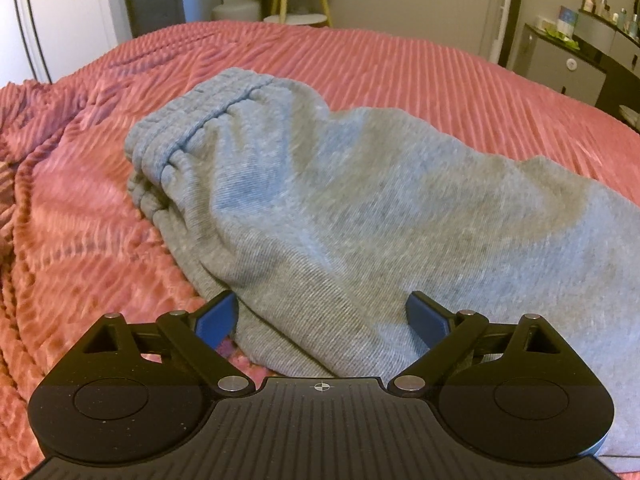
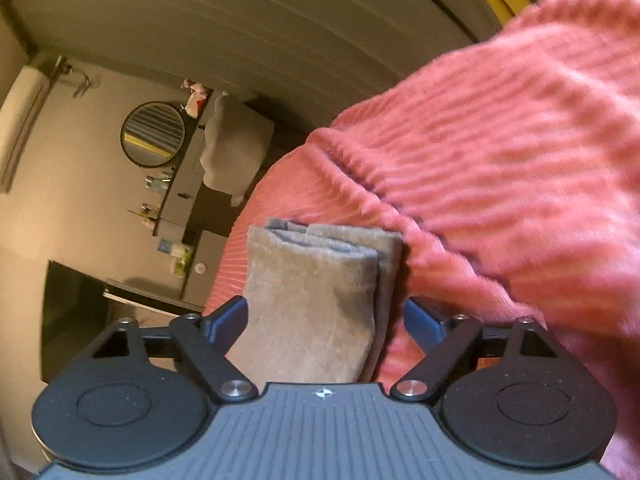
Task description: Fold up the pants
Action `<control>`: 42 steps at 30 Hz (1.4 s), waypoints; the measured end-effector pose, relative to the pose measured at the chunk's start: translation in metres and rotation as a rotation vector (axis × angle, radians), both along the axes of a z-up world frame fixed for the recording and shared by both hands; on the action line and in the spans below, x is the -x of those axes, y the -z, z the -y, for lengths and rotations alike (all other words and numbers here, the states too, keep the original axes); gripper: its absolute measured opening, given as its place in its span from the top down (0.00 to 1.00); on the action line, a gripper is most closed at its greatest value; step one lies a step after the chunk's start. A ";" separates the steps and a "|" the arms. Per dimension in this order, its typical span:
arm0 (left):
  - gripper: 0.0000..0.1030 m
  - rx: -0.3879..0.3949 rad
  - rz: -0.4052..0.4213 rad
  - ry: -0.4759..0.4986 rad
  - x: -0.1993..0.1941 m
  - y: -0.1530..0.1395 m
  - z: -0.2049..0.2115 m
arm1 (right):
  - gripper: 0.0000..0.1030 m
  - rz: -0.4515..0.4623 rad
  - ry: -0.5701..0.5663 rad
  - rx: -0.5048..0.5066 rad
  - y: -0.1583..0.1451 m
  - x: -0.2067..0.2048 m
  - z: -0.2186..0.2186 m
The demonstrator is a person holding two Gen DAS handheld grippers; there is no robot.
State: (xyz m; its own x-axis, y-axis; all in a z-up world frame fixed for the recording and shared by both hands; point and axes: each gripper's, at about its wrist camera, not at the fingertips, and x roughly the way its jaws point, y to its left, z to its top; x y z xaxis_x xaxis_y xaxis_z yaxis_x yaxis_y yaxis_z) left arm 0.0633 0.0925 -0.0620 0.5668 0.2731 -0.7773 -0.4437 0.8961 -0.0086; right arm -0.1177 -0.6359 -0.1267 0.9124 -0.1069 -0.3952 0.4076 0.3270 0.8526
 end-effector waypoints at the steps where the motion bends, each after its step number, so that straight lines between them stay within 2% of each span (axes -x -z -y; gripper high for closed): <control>1: 0.07 0.001 0.000 0.000 0.000 0.000 0.000 | 0.19 -0.012 -0.003 0.009 -0.001 -0.005 0.002; 4: 0.07 0.002 -0.001 -0.001 0.000 0.001 0.000 | 0.34 -0.065 -0.008 0.057 -0.001 -0.012 0.005; 6: 0.06 0.000 -0.003 -0.001 -0.001 0.001 -0.001 | 0.51 -0.094 -0.020 0.090 0.000 -0.021 0.006; 7: 0.06 -0.002 -0.005 0.000 -0.001 0.002 -0.001 | 0.55 -0.103 -0.028 0.107 0.001 -0.025 0.006; 9: 0.05 -0.006 -0.006 -0.001 -0.002 0.002 0.000 | 0.73 -0.106 -0.039 0.122 0.003 -0.028 0.006; 11: 0.05 -0.007 -0.006 -0.001 -0.002 0.002 -0.001 | 0.82 -0.082 -0.039 0.133 0.003 -0.025 0.004; 14: 0.04 -0.011 -0.008 -0.002 -0.003 0.003 0.000 | 0.82 -0.030 -0.062 0.166 0.005 -0.028 0.000; 17: 0.02 -0.018 -0.010 -0.002 -0.005 0.004 -0.001 | 0.81 -0.071 -0.079 0.156 0.013 -0.036 0.001; 20: 0.02 -0.016 -0.010 -0.003 -0.005 0.004 -0.001 | 0.81 -0.052 -0.059 0.127 0.017 -0.038 0.004; 23: 0.02 -0.016 -0.010 -0.002 -0.005 0.004 -0.001 | 0.89 -0.042 -0.051 0.145 0.013 -0.038 0.002; 29: 0.02 -0.014 -0.009 -0.003 -0.005 0.005 -0.001 | 0.91 -0.012 -0.026 0.163 0.003 -0.032 -0.007; 34: 0.02 -0.009 -0.009 -0.001 -0.006 0.004 -0.003 | 0.91 -0.092 -0.004 0.157 0.012 -0.037 -0.006; 36: 0.03 -0.004 -0.008 0.000 -0.005 0.004 -0.004 | 0.91 -0.076 0.015 0.123 0.017 -0.035 -0.005; 38: 0.03 0.001 -0.005 -0.002 -0.005 0.004 -0.004 | 0.91 -0.074 0.031 0.135 0.012 -0.034 -0.009; 42: 0.03 0.006 -0.001 -0.001 -0.005 0.004 -0.005 | 0.91 -0.100 0.060 0.248 -0.019 -0.040 -0.028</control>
State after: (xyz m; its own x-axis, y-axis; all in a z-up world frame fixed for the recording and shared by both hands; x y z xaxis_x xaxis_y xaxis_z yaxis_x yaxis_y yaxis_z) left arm 0.0680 0.0974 -0.0661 0.5659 0.2689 -0.7794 -0.4447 0.8956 -0.0138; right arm -0.0776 -0.6082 -0.1081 0.8594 -0.2647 -0.4376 0.5105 0.4934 0.7042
